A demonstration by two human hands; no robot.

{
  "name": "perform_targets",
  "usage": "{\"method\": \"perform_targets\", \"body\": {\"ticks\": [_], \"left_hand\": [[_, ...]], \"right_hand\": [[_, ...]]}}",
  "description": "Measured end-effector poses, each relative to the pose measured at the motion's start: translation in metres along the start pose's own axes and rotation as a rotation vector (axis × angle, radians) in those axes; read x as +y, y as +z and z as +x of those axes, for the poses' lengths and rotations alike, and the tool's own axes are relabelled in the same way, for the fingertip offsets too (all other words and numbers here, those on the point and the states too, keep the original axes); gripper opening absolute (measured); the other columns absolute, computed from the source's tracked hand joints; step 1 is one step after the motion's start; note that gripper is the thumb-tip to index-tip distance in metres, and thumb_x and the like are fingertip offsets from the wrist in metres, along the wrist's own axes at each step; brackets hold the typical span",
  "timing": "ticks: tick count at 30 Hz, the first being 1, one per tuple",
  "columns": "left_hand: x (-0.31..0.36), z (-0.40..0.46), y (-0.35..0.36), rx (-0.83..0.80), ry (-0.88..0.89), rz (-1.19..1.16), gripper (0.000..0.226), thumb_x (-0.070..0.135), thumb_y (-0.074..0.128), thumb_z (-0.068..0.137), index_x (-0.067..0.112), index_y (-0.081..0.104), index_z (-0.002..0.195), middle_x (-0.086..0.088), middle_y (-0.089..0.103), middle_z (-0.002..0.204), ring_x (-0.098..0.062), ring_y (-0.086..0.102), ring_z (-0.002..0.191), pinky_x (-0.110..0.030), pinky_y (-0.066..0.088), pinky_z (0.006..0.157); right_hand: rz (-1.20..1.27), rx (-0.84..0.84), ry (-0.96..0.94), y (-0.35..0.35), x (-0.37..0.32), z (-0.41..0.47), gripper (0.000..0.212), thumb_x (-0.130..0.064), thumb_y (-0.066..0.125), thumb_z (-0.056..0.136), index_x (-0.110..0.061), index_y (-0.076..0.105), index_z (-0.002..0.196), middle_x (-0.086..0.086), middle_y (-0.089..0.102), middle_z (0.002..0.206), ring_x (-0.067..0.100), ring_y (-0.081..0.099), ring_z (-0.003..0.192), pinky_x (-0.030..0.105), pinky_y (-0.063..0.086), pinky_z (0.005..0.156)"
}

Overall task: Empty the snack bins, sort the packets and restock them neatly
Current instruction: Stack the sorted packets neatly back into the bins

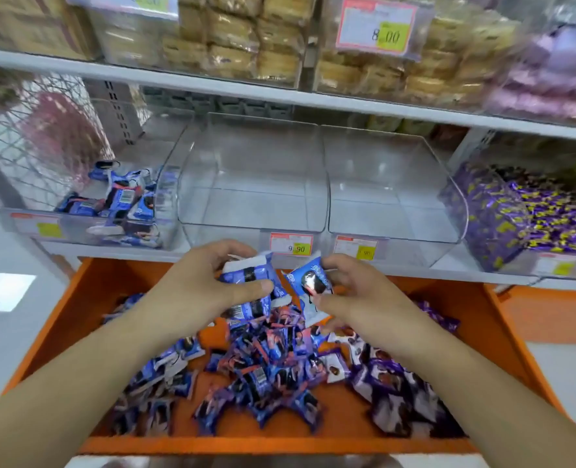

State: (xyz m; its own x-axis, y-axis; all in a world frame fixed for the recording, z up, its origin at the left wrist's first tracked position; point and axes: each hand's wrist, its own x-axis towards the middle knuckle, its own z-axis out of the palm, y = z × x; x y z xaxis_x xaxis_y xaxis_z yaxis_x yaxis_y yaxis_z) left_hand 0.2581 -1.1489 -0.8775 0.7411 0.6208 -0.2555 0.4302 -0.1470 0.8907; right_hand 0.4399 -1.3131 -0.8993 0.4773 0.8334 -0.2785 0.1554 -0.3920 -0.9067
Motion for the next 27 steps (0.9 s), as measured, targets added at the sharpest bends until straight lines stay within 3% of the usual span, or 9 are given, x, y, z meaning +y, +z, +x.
{"method": "perform_targets", "body": {"ticks": [3, 7, 11, 14, 16, 18, 20, 24, 27], "left_hand": [[-0.025, 0.009, -0.027, -0.023, -0.023, 0.484, 0.045, 0.056, 0.08, 0.08, 0.045, 0.057, 0.117, 0.012, 0.061, 0.127, -0.026, 0.069, 0.103, -0.041, 0.059, 0.08], [-0.075, 0.02, -0.072, 0.015, -0.063, 0.787, 0.06, 0.066, 0.077, 0.078, 0.042, 0.053, 0.128, 0.005, 0.061, 0.129, -0.005, 0.063, 0.078, -0.028, 0.052, 0.068], [-0.127, 0.021, -0.096, 0.035, -0.142, 0.895, 0.081, 0.067, 0.071, 0.084, 0.024, 0.046, 0.148, -0.003, 0.055, 0.122, -0.021, 0.059, 0.108, -0.032, 0.051, 0.087], [-0.151, 0.018, -0.09, -0.071, -0.106, 0.89, 0.074, 0.06, 0.068, 0.09, 0.023, 0.045, 0.15, -0.004, 0.058, 0.131, -0.022, 0.058, 0.117, -0.034, 0.05, 0.095], [-0.161, 0.017, -0.077, -0.202, -0.078, 0.877, 0.071, 0.057, 0.068, 0.092, 0.025, 0.045, 0.152, -0.002, 0.055, 0.145, -0.02, 0.055, 0.128, -0.033, 0.047, 0.104], [-0.166, 0.02, -0.061, -0.33, -0.057, 0.867, 0.065, 0.053, 0.068, 0.094, 0.028, 0.046, 0.15, 0.002, 0.053, 0.148, -0.018, 0.054, 0.129, -0.031, 0.046, 0.105], [-0.169, 0.029, -0.044, -0.4, -0.044, 0.835, 0.056, 0.048, 0.069, 0.096, 0.029, 0.051, 0.145, 0.003, 0.055, 0.146, -0.016, 0.055, 0.128, -0.029, 0.046, 0.104], [-0.183, 0.053, -0.006, -0.438, -0.048, 0.707, 0.05, 0.039, 0.07, 0.097, 0.03, 0.054, 0.143, 0.008, 0.059, 0.141, -0.01, 0.059, 0.122, -0.015, 0.042, 0.088], [-0.204, 0.064, 0.024, -0.458, -0.078, 0.632, 0.049, 0.04, 0.07, 0.097, 0.033, 0.053, 0.143, 0.013, 0.06, 0.134, -0.005, 0.062, 0.113, -0.014, 0.046, 0.084]], "right_hand": [[-0.248, 0.012, 0.007, 0.03, 0.017, 0.016, 0.034, -0.015, 0.069, 0.095, -0.034, 0.061, 0.121, -0.013, 0.071, 0.116, 0.012, 0.073, 0.096, 0.043, 0.063, 0.085], [-0.14, -0.219, 0.08, 0.1, 0.027, 0.041, 0.044, -0.02, 0.071, 0.098, -0.028, 0.058, 0.139, -0.006, 0.068, 0.129, 0.014, 0.073, 0.101, 0.031, 0.063, 0.08], [-0.228, -0.298, 0.146, 0.127, 0.049, 0.078, 0.063, -0.02, 0.069, 0.099, -0.033, 0.043, 0.155, -0.008, 0.058, 0.144, 0.023, 0.074, 0.103, 0.048, 0.062, 0.09], [-0.255, -0.13, 0.222, 0.098, 0.096, 0.104, 0.041, -0.003, 0.061, 0.096, -0.019, 0.059, 0.134, 0.002, 0.069, 0.12, 0.03, 0.072, 0.095, 0.054, 0.061, 0.08], [-0.139, -0.02, 0.363, 0.067, 0.127, 0.113, 0.026, 0.004, 0.051, 0.098, -0.015, 0.063, 0.112, -0.002, 0.067, 0.079, 0.023, 0.066, 0.067, 0.039, 0.053, 0.061], [-0.24, 0.013, 0.406, 0.038, 0.151, 0.105, 0.019, 0.003, 0.057, 0.097, -0.015, 0.058, 0.093, -0.004, 0.058, 0.063, 0.011, 0.056, 0.047, 0.02, 0.043, 0.053], [-0.366, -0.01, 0.421, 0.014, 0.179, 0.101, 0.027, 0.007, 0.074, 0.083, -0.012, 0.059, 0.094, 0.002, 0.062, 0.083, 0.01, 0.062, 0.057, 0.02, 0.047, 0.054], [-0.801, -0.132, 0.39, 0.006, 0.219, 0.086, 0.046, -0.015, 0.075, 0.092, -0.028, 0.065, 0.135, -0.005, 0.066, 0.127, 0.015, 0.068, 0.103, 0.028, 0.055, 0.08], [-0.877, -0.231, 0.321, 0.012, 0.242, 0.087, 0.054, -0.036, 0.075, 0.093, -0.045, 0.057, 0.143, -0.005, 0.067, 0.134, 0.008, 0.064, 0.094, 0.021, 0.049, 0.076]]}}
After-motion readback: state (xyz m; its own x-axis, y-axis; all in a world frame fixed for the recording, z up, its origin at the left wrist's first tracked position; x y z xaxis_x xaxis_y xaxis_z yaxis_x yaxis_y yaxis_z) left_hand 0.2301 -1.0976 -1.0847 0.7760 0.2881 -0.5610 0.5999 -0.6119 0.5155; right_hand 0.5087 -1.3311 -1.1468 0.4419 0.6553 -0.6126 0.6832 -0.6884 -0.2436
